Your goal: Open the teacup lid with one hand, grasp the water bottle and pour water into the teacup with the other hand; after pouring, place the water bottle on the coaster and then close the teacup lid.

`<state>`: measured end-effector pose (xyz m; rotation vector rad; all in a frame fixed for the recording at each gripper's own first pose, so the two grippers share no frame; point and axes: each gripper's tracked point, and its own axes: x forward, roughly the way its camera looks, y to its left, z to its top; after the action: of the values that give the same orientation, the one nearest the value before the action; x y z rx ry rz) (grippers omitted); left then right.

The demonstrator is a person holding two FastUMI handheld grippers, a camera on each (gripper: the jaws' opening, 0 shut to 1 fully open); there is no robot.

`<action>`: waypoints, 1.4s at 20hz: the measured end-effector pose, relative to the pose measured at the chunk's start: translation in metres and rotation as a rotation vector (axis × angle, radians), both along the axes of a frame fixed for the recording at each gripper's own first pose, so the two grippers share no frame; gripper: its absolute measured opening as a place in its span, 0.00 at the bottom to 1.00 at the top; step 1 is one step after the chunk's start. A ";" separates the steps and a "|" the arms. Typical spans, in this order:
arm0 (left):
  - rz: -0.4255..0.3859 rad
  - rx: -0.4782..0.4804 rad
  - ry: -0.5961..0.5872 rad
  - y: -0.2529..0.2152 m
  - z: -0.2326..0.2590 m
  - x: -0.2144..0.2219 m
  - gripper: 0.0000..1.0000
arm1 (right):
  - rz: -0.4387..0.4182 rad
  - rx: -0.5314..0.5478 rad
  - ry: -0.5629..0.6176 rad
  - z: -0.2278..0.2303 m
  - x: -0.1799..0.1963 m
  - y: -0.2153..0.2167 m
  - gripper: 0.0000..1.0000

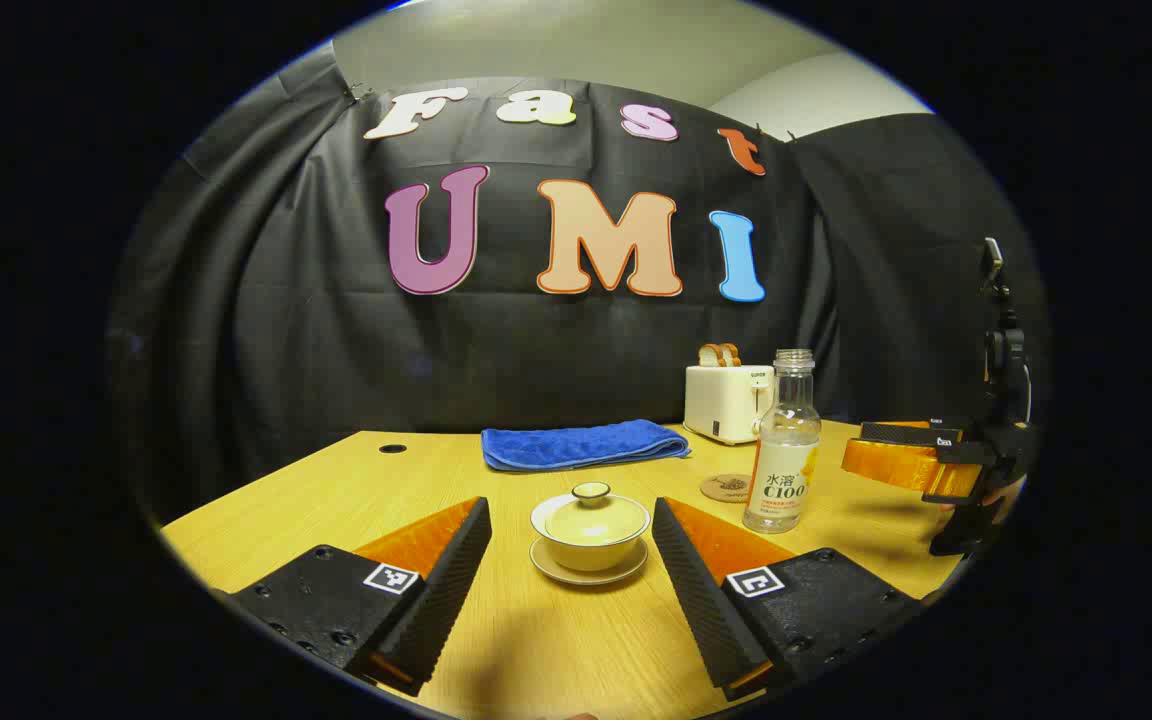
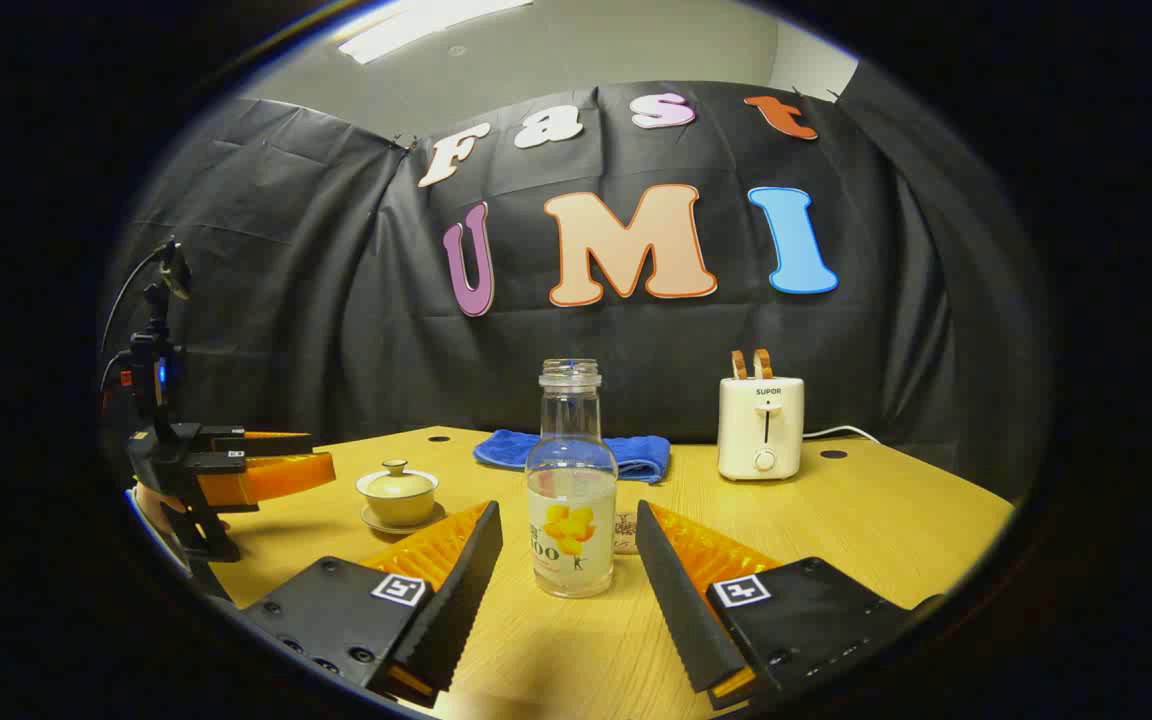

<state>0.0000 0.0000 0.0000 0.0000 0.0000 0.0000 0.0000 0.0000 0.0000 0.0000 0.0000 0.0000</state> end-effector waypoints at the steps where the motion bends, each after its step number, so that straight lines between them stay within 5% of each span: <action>1: 0.002 0.000 0.000 0.001 -0.002 -0.001 0.95 | -0.011 -0.001 0.000 -0.001 0.001 -0.002 0.87; 24: -0.051 0.002 -0.007 -0.004 -0.006 0.020 0.95 | 0.001 -0.002 -0.003 -0.002 0.003 0.000 0.92; 28: -0.058 0.002 -0.005 -0.006 -0.005 0.032 0.95 | 0.001 -0.002 -0.003 -0.002 0.003 0.000 0.84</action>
<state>0.0323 -0.0056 -0.0054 0.0019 -0.0052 -0.0584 0.0026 -0.0001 -0.0018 -0.0025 -0.0027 0.0007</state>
